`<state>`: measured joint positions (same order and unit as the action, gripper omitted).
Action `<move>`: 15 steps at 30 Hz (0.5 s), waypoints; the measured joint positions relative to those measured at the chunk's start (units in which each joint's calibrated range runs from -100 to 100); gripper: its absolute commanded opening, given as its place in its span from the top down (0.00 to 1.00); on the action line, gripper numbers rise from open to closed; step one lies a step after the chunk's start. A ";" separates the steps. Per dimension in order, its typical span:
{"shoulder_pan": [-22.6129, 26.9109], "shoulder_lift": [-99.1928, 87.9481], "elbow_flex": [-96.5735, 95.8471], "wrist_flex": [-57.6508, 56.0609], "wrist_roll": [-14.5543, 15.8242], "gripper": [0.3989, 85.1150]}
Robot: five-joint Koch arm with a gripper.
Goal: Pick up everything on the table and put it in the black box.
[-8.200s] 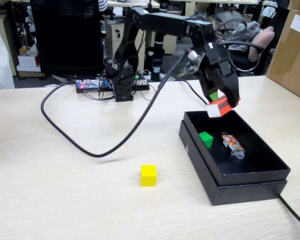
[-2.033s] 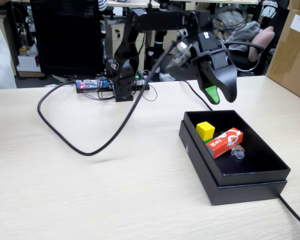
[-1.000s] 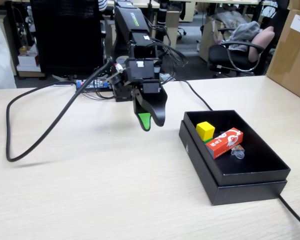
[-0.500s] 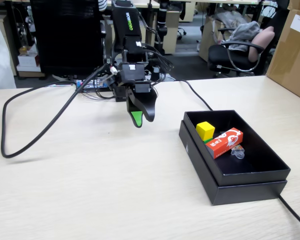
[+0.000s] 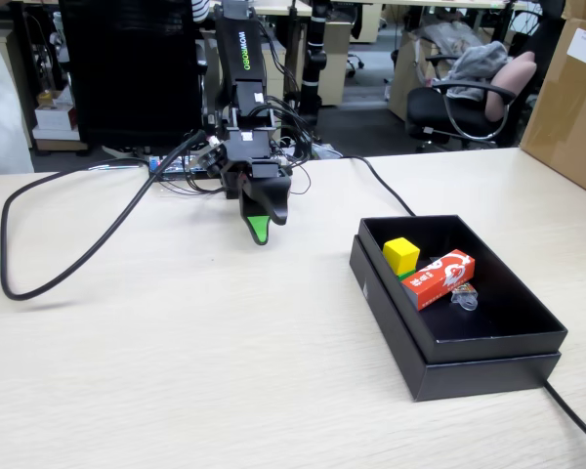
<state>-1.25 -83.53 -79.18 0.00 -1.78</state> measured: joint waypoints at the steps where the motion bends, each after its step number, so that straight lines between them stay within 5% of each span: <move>1: 0.15 -0.63 -1.28 0.82 0.00 0.43; 15: 0.59 -3.55 -12.60 12.50 0.44 0.42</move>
<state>-0.66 -87.08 -91.78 12.50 -1.34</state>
